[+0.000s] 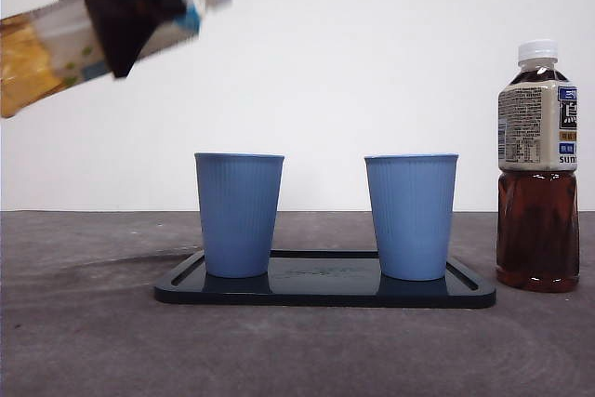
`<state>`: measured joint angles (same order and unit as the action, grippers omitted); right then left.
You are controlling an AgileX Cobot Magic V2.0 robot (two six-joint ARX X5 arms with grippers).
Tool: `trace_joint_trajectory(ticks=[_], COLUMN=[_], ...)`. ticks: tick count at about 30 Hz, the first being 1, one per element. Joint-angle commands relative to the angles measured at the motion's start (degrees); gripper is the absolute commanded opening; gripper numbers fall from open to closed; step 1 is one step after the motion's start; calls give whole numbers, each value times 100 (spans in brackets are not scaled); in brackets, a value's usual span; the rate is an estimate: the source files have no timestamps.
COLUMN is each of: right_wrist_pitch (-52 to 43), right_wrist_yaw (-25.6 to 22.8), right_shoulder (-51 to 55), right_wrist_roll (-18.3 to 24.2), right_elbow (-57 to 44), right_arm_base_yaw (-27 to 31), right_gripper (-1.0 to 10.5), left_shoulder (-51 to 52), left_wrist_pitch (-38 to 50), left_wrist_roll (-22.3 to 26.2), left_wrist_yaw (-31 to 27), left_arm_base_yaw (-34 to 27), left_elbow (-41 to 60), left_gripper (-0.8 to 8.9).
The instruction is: Pour the drink into the cup
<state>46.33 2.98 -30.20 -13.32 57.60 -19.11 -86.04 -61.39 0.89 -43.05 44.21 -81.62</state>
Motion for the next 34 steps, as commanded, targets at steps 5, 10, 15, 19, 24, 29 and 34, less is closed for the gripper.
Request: trace_joint_trajectory(ticks=[5,10,15,19,24,29,34], right_wrist_pitch=[0,13,9,2,0,2,4], right_wrist_yaw=[2,2,0,0,0,0,0], right_shoulder=[-37,-37,-37,-37,-37,-37,-37], right_wrist_roll=[22,-2,-20,-17,-13,52,72], right_elbow=[111,111,109,109,111,111,109], right_arm_base_yaw=[-26,-26,-26,-26,-26,-26,-26], right_gripper=[491,491,491,491,491,491,491], left_shoulder=[739,1185,1836,2345,2568,2564,2562], left_wrist_pitch=[789,1377,2330,3377,4371,5427,6262], left_wrist_roll=[-811,-809,-809,-951,-1228,-1414,-1556], left_wrist_yaw=[935,1191,1563,1996,2262,2385,2387], left_arm_base_yaw=[-302,-623,-887,-1104,-1296,-1388,-1493], left_elbow=[-210,-7,898,1923,2922,3847,4529], left_gripper=[279,279,279,279,279,279,279])
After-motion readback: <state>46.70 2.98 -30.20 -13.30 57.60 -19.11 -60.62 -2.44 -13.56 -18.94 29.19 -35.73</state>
